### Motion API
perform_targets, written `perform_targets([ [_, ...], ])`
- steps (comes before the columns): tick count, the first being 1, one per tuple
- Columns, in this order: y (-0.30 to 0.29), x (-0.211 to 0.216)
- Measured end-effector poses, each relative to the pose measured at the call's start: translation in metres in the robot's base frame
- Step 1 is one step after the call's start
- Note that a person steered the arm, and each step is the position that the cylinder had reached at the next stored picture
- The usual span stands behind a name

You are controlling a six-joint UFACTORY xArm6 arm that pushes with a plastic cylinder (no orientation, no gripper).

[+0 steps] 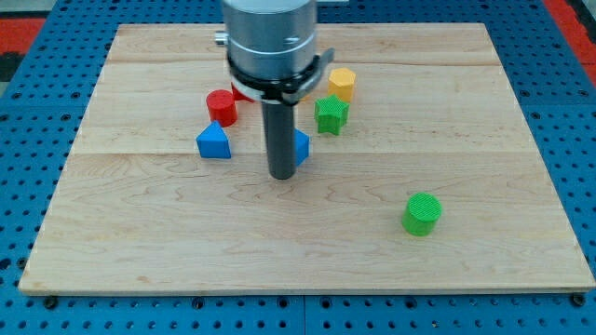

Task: Push the blue cube slightly to the top side of the board

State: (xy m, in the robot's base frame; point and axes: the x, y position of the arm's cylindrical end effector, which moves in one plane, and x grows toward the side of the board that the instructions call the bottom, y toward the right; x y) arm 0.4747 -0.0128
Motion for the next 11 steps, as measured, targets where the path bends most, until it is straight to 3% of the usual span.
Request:
perform_targets([
  [2, -0.045, 0.017],
  [4, -0.049, -0.003],
  [8, 0.018, -0.001],
  [10, -0.04, -0.005],
  [11, -0.04, -0.014],
])
